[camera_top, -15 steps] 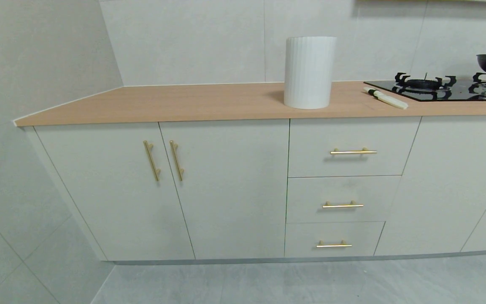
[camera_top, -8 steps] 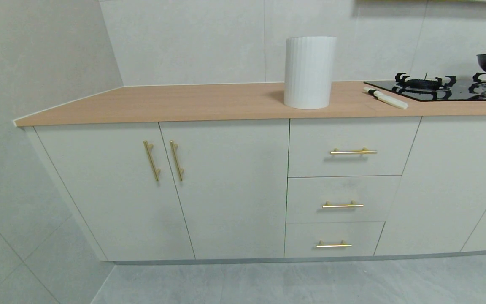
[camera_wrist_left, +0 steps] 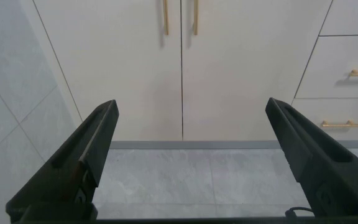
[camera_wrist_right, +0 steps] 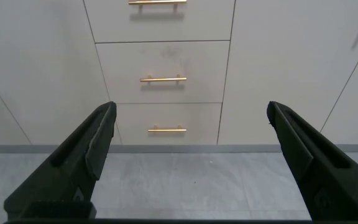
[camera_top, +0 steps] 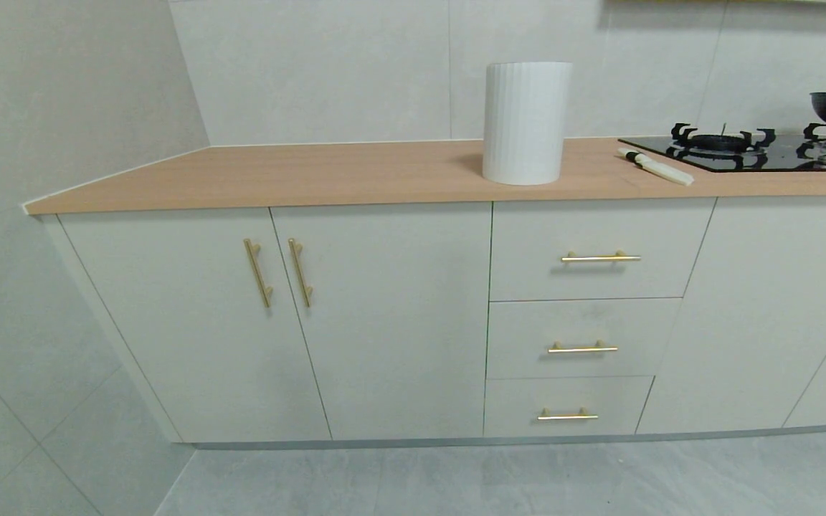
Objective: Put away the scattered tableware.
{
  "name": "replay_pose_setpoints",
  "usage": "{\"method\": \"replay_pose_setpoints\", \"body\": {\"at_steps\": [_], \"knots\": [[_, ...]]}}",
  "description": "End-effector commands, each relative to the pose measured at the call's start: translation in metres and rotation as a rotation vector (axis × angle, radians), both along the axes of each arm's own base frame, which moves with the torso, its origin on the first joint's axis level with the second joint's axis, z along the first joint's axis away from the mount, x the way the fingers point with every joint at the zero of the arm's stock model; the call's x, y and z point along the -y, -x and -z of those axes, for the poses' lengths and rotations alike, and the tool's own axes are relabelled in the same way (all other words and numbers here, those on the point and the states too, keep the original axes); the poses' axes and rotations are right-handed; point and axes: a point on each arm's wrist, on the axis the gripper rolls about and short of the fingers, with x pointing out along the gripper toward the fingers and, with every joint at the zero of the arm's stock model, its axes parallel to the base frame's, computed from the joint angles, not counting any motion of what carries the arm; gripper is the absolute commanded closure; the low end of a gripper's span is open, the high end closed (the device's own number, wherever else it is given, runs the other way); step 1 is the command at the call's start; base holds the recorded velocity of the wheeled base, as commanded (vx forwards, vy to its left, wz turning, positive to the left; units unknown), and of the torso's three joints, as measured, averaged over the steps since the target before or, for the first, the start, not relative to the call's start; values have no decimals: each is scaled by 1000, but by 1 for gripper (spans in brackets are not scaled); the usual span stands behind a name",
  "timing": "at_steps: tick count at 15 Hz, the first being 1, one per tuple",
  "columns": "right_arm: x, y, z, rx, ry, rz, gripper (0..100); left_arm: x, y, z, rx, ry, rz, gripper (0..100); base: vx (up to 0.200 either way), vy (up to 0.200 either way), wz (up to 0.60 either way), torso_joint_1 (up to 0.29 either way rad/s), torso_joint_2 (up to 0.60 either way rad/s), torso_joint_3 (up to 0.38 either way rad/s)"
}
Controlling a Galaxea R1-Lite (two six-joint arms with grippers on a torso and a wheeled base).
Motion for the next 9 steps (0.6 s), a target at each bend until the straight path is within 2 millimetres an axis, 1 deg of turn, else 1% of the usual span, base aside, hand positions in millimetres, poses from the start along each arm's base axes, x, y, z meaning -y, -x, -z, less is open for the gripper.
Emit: {"method": "replay_pose_setpoints", "body": {"at_steps": [1, 9], "knots": [[0, 0, 0, -5, 0, -1, 0, 0, 0, 0, 0, 0, 0, 0, 0, 0, 0, 0, 0, 0], [0, 0, 0, -5, -3, -3, 0, 0, 0, 0, 0, -3, 0, 0, 0, 0, 0, 0, 0, 0]]}}
